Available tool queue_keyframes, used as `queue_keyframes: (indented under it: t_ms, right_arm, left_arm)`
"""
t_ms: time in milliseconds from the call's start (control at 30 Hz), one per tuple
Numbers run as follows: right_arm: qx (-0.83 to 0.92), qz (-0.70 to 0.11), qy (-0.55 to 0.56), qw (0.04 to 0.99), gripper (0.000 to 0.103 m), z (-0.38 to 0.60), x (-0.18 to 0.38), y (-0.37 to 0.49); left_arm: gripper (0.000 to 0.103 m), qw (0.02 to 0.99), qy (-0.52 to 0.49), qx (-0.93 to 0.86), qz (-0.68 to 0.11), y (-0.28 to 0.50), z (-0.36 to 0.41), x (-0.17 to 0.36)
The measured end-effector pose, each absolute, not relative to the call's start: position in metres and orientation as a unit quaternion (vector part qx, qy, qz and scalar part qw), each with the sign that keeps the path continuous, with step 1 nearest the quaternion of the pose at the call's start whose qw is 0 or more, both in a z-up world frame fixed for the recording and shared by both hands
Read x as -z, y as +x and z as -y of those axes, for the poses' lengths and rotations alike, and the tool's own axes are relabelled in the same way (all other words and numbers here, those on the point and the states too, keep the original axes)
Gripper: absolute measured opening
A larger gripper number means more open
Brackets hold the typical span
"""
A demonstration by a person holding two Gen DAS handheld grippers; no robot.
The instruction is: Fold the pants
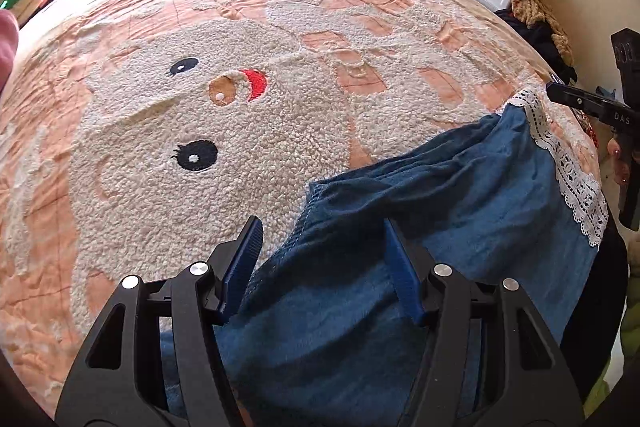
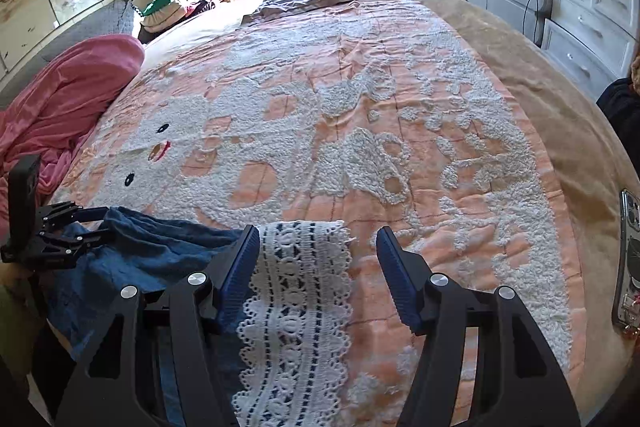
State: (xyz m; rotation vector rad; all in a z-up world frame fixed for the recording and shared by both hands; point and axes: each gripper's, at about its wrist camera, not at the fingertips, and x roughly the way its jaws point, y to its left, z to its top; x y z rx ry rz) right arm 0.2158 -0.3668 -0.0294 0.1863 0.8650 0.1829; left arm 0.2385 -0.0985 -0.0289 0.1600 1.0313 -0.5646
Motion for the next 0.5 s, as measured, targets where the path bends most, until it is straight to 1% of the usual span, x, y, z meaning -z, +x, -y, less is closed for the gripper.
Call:
queue_keyframes:
  t_ms: [67, 100, 133, 167, 200, 267, 333, 367, 400, 433, 467, 500]
  right_arm:
    - [-0.094, -0.427, 0.093, 0.895, 0.059, 0.372, 0.037, 0.221]
    - [-0.098, -0.430, 0.094, 0.892, 0.057, 0.373, 0.041, 0.224]
    - [-0.103, -0.434, 0.095, 0.890, 0.054, 0.373, 0.043, 0.227]
    - [-0.110, -0.436, 0.095, 0.888, 0.051, 0.371, 0.045, 0.230]
    - [-0.116, -0.439, 0.093, 0.886, 0.050, 0.368, 0.046, 0.232]
    - [-0.129, -0.446, 0.082, 0.882, 0.048, 0.362, 0.050, 0.239]
    - [-0.132, -0.458, 0.071, 0.876, 0.048, 0.356, 0.058, 0.245]
    - [-0.135, -0.464, 0.070, 0.873, 0.046, 0.354, 0.062, 0.248]
    - [-0.140, -0.470, 0.072, 0.868, 0.042, 0.353, 0.067, 0.250]
    - [-0.141, -0.474, 0.074, 0.866, 0.041, 0.352, 0.070, 0.250]
    - [-0.142, -0.473, 0.074, 0.866, 0.038, 0.351, 0.072, 0.248]
    - [-0.146, -0.471, 0.077, 0.866, 0.033, 0.351, 0.072, 0.246]
  left_arm:
    - [0.053, 0.822, 0.070, 0.276, -0.492, 0.242, 0.101, 0.036]
    - [0.052, 0.819, 0.068, 0.281, -0.496, 0.244, 0.104, 0.040]
    - [0.049, 0.817, 0.069, 0.284, -0.497, 0.245, 0.107, 0.042]
    - [0.043, 0.817, 0.069, 0.286, -0.496, 0.245, 0.109, 0.043]
    - [0.040, 0.816, 0.068, 0.289, -0.496, 0.246, 0.111, 0.044]
    - [0.019, 0.813, 0.058, 0.294, -0.499, 0.250, 0.113, 0.043]
    - [0.012, 0.814, 0.057, 0.289, -0.501, 0.251, 0.113, 0.043]
    - [0.007, 0.816, 0.052, 0.287, -0.499, 0.252, 0.112, 0.042]
    - [0.007, 0.817, 0.042, 0.288, -0.497, 0.253, 0.110, 0.040]
    - [0.006, 0.822, 0.034, 0.285, -0.492, 0.253, 0.107, 0.037]
    - [0.006, 0.826, 0.029, 0.282, -0.487, 0.253, 0.105, 0.034]
    - [0.005, 0.830, 0.026, 0.280, -0.481, 0.253, 0.104, 0.031]
